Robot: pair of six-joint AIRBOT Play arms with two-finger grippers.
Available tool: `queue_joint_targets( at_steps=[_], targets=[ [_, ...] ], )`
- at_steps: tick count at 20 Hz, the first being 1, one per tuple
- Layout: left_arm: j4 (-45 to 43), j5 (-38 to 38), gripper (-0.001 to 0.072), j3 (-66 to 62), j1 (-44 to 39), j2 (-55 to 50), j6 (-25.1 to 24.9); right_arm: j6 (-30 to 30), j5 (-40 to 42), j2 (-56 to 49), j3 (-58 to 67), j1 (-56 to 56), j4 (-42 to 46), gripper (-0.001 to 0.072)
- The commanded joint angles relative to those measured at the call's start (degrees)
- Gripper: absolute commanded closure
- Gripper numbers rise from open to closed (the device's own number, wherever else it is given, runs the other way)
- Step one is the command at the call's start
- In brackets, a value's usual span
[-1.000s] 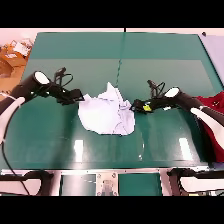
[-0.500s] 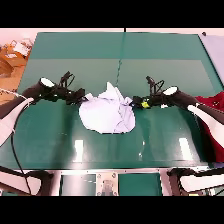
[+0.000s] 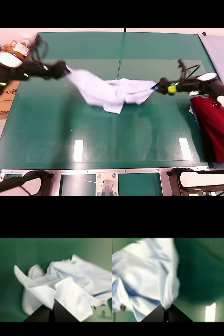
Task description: Fold the shirts.
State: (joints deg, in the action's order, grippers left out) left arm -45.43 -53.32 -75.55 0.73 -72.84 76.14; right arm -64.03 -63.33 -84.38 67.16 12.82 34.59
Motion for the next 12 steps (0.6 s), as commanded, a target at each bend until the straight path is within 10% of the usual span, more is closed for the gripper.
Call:
queue_joint_targets(
  at_steps=[1, 12],
  targets=[
    [1.6, 2.6, 0.0682, -9.0, 0.7, 10.8, -2.2, 0.0, -6.7, 9.4, 5.8, 2.6, -7.8, 0.0694],
    [-1.0, 12.5, 0.0682, -39.6, 0.7, 21.6, -9.2, -10.8, -2.1, 50.8, 17.0, 2.6, -10.0, 0.0693]
  ],
)
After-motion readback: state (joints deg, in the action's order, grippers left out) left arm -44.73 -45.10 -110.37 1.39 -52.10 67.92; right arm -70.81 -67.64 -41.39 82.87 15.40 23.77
